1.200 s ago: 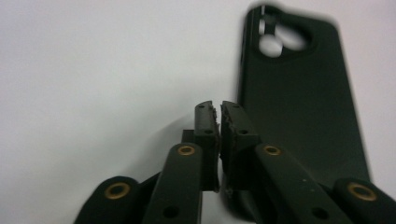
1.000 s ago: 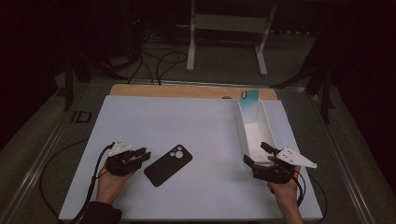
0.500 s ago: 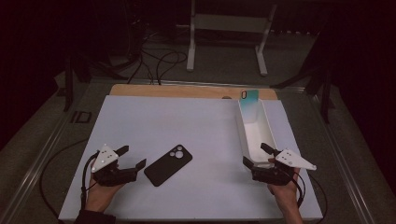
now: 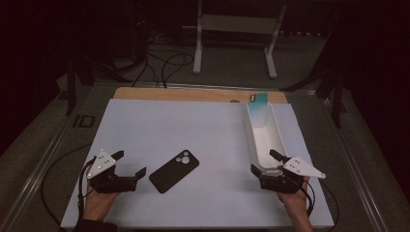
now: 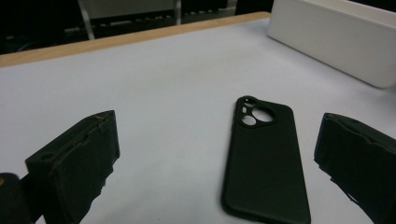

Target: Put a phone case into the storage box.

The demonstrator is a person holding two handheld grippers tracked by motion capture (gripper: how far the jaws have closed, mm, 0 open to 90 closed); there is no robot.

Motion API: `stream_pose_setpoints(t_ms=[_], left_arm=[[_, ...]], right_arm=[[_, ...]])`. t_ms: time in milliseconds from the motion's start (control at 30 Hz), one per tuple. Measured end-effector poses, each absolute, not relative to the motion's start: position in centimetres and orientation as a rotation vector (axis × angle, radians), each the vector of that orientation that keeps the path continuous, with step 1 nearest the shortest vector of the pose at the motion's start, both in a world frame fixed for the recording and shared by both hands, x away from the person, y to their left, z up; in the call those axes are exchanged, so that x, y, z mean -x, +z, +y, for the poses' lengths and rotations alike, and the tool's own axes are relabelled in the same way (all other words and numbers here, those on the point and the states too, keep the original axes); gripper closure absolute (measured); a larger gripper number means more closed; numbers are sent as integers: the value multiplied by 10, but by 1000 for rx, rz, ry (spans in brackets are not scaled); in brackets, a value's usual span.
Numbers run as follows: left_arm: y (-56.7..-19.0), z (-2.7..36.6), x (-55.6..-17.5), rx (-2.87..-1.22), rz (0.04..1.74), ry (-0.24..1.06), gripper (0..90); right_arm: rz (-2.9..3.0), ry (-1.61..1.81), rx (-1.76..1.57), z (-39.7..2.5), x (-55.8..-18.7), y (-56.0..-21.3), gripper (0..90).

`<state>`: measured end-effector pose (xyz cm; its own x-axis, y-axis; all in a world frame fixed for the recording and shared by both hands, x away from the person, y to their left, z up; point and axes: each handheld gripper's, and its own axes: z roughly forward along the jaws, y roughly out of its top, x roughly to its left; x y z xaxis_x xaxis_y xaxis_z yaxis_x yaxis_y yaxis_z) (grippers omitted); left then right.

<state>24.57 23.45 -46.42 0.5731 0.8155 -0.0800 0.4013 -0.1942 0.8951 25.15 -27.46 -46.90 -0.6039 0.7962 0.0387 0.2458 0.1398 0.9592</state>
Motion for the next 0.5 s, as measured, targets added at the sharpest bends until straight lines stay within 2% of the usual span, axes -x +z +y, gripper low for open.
stream_pose_setpoints(t_ms=[233,500], left_arm=[[-465,230,-249,-1866,1028,501,1],[-472,213,-259,-2017,1056,459,2]], right_arm=[[1937,1459,-993,-274,-252,-470,95],[1933,1453,-1007,-275,-252,-470,95]])
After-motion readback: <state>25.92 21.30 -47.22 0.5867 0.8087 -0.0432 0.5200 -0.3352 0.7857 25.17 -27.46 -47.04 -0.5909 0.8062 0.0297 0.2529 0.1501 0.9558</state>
